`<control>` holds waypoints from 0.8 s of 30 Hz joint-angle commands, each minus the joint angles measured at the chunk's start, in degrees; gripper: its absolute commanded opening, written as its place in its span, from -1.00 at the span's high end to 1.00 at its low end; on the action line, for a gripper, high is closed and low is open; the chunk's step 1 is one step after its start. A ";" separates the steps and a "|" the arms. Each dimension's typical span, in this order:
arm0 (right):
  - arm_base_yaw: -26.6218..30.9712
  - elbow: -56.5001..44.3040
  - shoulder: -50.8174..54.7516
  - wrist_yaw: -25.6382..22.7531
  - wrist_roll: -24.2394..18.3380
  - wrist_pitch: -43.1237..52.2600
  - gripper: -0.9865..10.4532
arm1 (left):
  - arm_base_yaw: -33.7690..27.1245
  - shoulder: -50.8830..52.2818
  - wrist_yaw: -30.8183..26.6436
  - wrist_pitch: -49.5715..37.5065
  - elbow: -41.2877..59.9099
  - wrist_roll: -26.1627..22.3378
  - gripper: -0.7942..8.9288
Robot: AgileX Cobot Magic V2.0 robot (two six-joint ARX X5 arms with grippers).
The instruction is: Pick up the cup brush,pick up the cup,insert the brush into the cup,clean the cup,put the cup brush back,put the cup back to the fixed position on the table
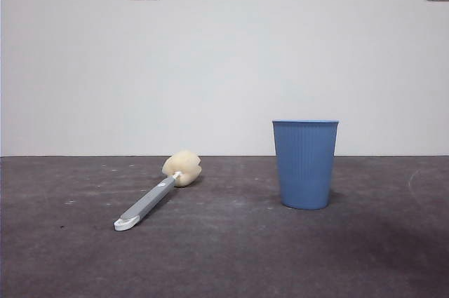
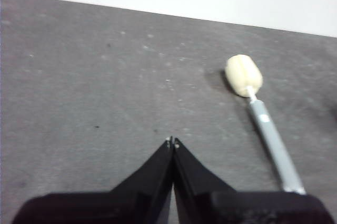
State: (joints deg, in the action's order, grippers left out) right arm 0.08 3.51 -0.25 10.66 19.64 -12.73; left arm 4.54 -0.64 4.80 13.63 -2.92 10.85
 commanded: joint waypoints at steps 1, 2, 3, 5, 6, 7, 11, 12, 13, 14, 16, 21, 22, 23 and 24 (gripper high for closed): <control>-0.17 3.41 -0.26 0.44 2.97 0.81 0.85 | -0.11 0.02 1.60 0.26 -2.99 3.02 0.85; -0.26 4.61 -0.68 0.96 3.02 0.81 0.85 | -0.09 0.02 1.70 0.94 -4.02 3.19 0.85; -0.26 5.66 -1.14 1.53 3.02 0.77 0.85 | -0.07 0.02 1.75 1.70 -5.03 3.19 0.85; -0.31 8.44 -2.69 3.08 2.95 -0.02 0.85 | -0.07 -0.26 2.23 3.93 -7.58 3.78 0.85; -0.31 9.68 -3.54 4.07 2.93 -0.44 0.85 | -0.07 -0.59 2.75 4.85 -8.74 3.96 0.85; -0.31 11.21 -4.70 5.16 2.78 -1.20 0.85 | -0.07 -1.07 3.37 6.01 -10.14 4.00 0.85; -0.87 18.03 -10.78 11.45 -0.92 -7.43 0.85 | -0.07 -4.68 7.65 10.47 -15.93 3.93 0.85; -1.05 19.74 -12.33 12.87 -2.47 -9.49 0.85 | -0.07 -5.77 8.81 11.54 -17.27 3.89 0.85; -1.33 21.77 -14.29 14.73 -4.24 -12.04 0.85 | -0.07 -7.10 10.16 12.92 -18.95 3.37 0.85; -1.62 23.87 -16.31 16.46 -5.90 -14.75 0.85 | -0.07 -8.52 11.39 14.32 -20.65 2.25 0.85; -2.19 27.85 -20.04 18.86 -9.29 -20.06 0.85 | -0.07 -11.34 13.62 17.14 -23.85 0.24 0.85; -4.24 38.32 -29.07 20.98 -18.75 -35.04 0.85 | -0.07 -18.73 20.98 25.18 -31.61 -4.87 0.85; -4.85 40.65 -30.95 21.00 -20.85 -38.49 0.85 | -0.07 -20.41 23.02 27.17 -33.24 -6.27 0.85; -5.31 42.34 -32.24 20.96 -22.29 -40.96 0.85 | -0.07 -21.66 24.48 28.65 -34.40 -7.19 0.85; -5.73 43.91 -33.42 20.96 -23.69 -43.32 0.85 | -0.07 -22.82 25.66 30.25 -35.56 -8.26 0.85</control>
State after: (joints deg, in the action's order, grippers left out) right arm -5.32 46.11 -32.99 31.48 1.17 -54.00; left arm 4.54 -22.72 29.12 42.89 -37.80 6.13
